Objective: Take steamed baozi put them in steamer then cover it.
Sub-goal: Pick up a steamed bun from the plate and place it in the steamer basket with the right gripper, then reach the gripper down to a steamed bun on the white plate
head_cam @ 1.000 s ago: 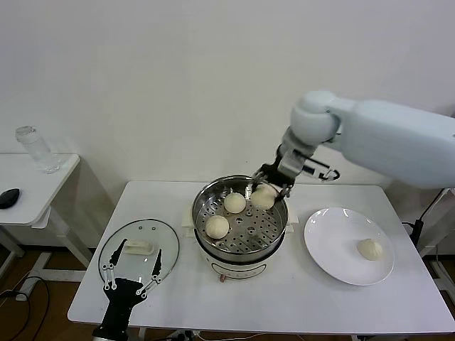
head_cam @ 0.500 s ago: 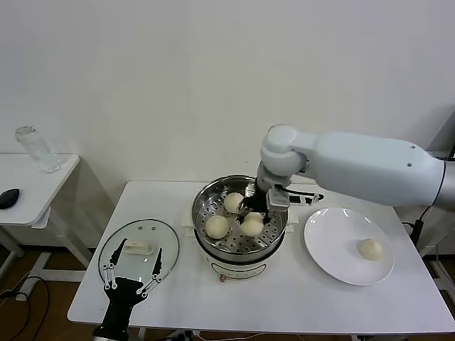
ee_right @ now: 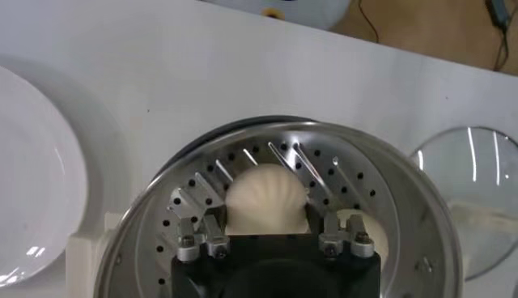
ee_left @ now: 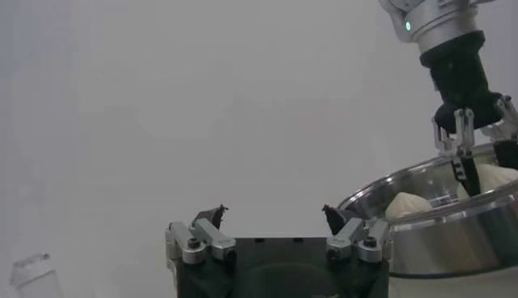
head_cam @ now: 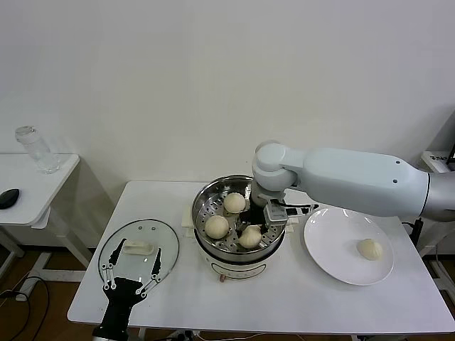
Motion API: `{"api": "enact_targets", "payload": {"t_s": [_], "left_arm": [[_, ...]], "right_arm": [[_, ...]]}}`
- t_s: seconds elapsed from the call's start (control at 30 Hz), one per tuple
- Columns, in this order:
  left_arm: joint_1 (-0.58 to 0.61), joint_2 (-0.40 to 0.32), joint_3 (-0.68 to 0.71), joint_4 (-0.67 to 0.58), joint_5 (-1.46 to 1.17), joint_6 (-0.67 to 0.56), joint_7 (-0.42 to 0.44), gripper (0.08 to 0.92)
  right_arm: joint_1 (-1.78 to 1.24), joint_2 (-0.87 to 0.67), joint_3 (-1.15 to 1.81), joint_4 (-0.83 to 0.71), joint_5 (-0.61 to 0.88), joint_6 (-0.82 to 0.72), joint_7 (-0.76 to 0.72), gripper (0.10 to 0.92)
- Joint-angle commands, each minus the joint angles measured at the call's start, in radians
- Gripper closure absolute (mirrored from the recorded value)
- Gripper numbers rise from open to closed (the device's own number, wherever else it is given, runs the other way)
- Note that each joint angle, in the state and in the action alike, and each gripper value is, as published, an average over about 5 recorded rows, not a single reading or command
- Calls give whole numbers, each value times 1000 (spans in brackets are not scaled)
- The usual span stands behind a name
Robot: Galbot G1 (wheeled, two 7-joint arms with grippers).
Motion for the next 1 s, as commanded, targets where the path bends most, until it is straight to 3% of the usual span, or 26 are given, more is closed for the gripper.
{"api": "enact_targets", "payload": {"t_s": [0.03, 0.43, 0.7, 0.83, 1.0], "left_arm": [[-1, 0, 0, 3, 0, -2, -1, 177], [-4, 0, 0, 7, 0, -1, -4, 177], [-6, 0, 0, 4, 0, 4, -3, 177], [-7, 2, 0, 8, 0, 1, -4, 177], [-8, 6, 4, 7, -1, 0, -4, 177]], "right_arm": [[-22, 6, 6, 6, -38, 27, 2, 338], [-36, 6, 47, -1, -53, 31, -12, 209], [18, -54, 162, -30, 63, -15, -71, 203], [39, -141, 246, -113, 220, -179, -92, 203], [68, -287, 254, -288, 419, -490, -117, 203]]}}
